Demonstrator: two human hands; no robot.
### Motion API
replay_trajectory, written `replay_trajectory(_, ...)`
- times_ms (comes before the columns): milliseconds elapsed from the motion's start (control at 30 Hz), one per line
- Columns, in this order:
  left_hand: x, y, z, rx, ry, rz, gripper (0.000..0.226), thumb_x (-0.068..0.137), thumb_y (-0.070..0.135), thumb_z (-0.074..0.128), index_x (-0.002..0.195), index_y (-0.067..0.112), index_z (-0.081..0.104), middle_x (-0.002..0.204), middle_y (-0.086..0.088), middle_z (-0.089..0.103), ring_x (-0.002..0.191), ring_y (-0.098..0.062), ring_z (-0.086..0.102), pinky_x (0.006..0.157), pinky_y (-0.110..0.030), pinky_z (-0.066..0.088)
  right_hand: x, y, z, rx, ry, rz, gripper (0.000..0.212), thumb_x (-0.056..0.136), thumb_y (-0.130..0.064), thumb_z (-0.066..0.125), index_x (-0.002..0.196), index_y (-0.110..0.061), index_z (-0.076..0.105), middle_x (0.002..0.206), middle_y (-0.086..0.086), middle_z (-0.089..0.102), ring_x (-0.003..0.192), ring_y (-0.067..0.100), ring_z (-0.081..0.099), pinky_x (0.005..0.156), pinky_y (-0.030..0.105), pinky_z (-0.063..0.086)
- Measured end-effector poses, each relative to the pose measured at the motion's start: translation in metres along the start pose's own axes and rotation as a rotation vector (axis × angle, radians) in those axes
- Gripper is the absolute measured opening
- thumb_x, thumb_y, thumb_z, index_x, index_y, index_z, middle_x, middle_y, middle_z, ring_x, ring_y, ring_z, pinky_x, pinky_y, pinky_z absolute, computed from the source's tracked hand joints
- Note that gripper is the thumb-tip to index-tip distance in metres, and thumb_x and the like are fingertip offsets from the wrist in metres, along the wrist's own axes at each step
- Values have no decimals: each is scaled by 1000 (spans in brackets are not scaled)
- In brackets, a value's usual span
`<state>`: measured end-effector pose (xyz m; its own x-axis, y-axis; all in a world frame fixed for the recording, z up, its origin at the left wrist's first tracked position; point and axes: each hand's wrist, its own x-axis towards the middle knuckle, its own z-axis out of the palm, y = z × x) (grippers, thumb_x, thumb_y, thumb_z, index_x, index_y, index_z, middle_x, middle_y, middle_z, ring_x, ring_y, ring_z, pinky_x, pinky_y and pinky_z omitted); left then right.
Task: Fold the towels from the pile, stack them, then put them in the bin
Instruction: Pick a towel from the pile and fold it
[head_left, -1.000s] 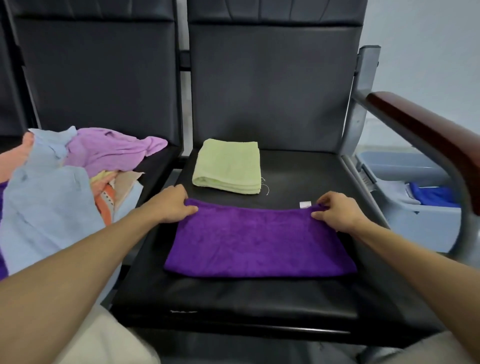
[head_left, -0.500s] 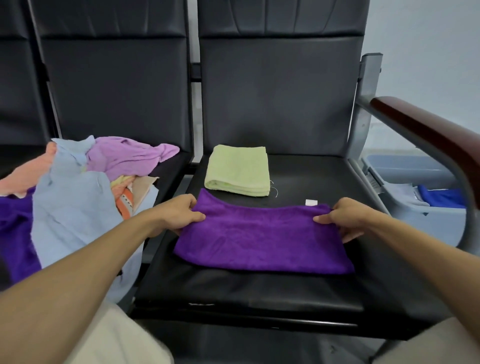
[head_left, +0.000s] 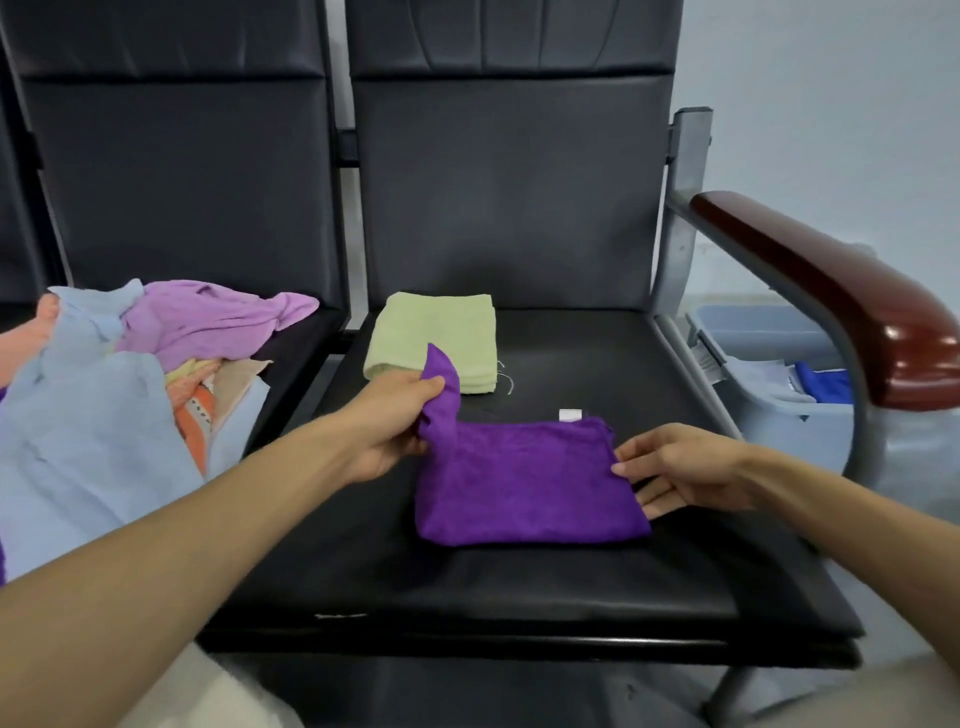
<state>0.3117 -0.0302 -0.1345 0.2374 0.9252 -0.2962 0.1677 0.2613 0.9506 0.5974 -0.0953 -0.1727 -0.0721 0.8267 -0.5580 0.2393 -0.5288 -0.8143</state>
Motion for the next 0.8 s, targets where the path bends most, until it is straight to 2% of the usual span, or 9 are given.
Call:
replay_trajectory(67, 2, -3, 32, 42, 0, -7, 22, 102, 17, 44, 83, 15, 55, 58, 1, 50, 42, -5, 45, 33, -16, 33, 0, 3, 1, 16, -10, -32, 11, 96, -3, 54, 105, -4, 60, 82, 13, 68, 63, 22, 69, 58, 29, 59)
replay_trajectory(133, 4, -9, 63, 95, -38, 17, 30, 101, 10, 40, 73, 16, 49, 45, 4, 46, 32, -5, 40, 31, -15, 28, -1, 4, 1, 34, -27, -56, 10, 97, -2, 51, 103, -4, 59, 79, 12, 68, 60, 19, 69, 56, 27, 58)
replay_trajectory(300, 9, -22, 122, 240, -129, 70, 32, 98, 5, 37, 71, 11, 52, 38, 1, 51, 29, -10, 44, 31, -18, 32, -2, 7, -2, 48, -46, -87, 15, 99, -2, 47, 100, -5, 61, 79, 10, 69, 60, 17, 69, 57, 25, 58)
replay_trajectory(400, 5, -31, 142, 310, -214, 20, 22, 101, 12, 39, 89, 5, 57, 49, -8, 58, 32, -14, 51, 33, -20, 38, -1, 8, -1, 43, -54, -94, 18, 100, -2, 44, 96, -6, 61, 79, 10, 68, 60, 15, 69, 59, 25, 59)
replay_trajectory(500, -2, -30, 142, 227, -271, -37, 20, 104, 19, 40, 118, 7, 45, 81, -15, 58, 40, -16, 58, 37, -22, 45, -2, 6, 2, 65, -33, -74, 18, 103, -7, 40, 99, -4, 58, 80, 12, 66, 57, 15, 68, 59, 26, 59)
replay_trajectory(567, -1, -29, 128, 218, -265, 5, 29, 103, 14, 41, 131, 14, 39, 87, -13, 59, 44, -16, 60, 40, -23, 46, -3, 3, 4, 81, -9, -56, 25, 105, -17, 37, 102, -2, 56, 80, 14, 65, 55, 17, 67, 57, 28, 59)
replay_trajectory(633, 2, -29, 104, 396, -209, 115, 31, 98, 5, 43, 128, 10, 51, 82, -6, 63, 49, -13, 61, 44, -21, 44, -4, -2, 8, 61, 33, -25, 36, 105, -30, 36, 104, 0, 56, 83, 16, 64, 55, 19, 67, 56, 30, 59)
replay_trajectory(700, 2, -32, 75, 643, -136, 230, 28, 93, 5, 47, 107, 20, 66, 82, 2, 66, 60, -7, 62, 55, -17, 43, -3, -4, 14, -39, 119, -3, 47, 102, -42, 39, 107, 1, 59, 86, 14, 64, 56, 20, 66, 55, 31, 58)
replay_trajectory(800, -1, -36, 34, 863, -124, 259, 21, 93, 13, 54, 97, 30, 67, 89, 13, 64, 75, 1, 56, 68, -16, 40, 2, -10, 30, -302, 282, -8, 44, 96, -47, 52, 103, -6, 64, 85, 9, 64, 60, 19, 65, 51, 31, 58)
